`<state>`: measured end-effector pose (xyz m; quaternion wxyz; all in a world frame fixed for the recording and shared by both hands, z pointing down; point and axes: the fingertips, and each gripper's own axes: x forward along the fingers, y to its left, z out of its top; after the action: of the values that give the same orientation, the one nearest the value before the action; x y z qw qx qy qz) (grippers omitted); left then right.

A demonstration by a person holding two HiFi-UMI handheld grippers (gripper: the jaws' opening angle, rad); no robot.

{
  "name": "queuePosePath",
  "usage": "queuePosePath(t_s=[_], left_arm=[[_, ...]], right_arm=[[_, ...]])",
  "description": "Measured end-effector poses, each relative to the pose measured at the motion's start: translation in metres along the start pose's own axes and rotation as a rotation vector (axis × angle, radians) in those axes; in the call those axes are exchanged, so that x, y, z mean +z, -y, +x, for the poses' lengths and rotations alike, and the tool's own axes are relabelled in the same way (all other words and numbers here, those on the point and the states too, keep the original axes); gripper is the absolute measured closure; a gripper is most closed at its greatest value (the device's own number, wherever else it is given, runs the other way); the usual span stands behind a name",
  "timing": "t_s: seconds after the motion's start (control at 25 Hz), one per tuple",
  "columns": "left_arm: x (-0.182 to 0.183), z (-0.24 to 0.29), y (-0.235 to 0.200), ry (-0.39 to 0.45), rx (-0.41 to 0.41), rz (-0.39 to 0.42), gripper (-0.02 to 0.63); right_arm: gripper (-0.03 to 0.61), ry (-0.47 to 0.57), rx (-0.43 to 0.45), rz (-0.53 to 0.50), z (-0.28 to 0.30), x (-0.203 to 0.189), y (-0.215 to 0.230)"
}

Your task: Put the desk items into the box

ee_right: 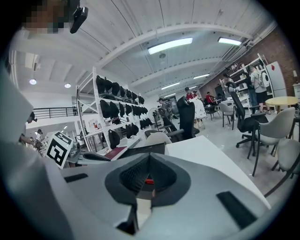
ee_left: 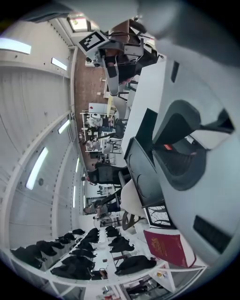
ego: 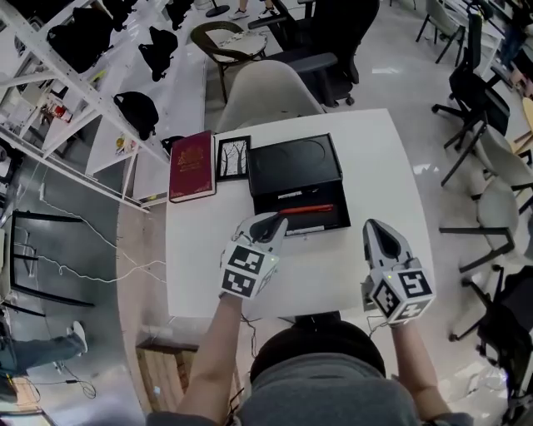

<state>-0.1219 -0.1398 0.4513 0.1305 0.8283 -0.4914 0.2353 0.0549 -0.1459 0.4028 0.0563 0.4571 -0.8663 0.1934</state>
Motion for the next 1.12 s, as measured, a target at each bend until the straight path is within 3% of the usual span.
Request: queuePosePath(t_s=[0.52, 1.12], left_arm=[[0.001, -0.035, -0.017, 0.142, 0.171, -0.115, 0.592], [-0.017, -0.070, -0.026, 0.231, 0.292, -0.210, 0.598]], right_arm=[[0.574, -0.006, 0.045, -0.024, 0.008, 0.001, -0.018], [0.574, -0.009, 0.088, -0.051, 0.017, 0.003, -0.037]])
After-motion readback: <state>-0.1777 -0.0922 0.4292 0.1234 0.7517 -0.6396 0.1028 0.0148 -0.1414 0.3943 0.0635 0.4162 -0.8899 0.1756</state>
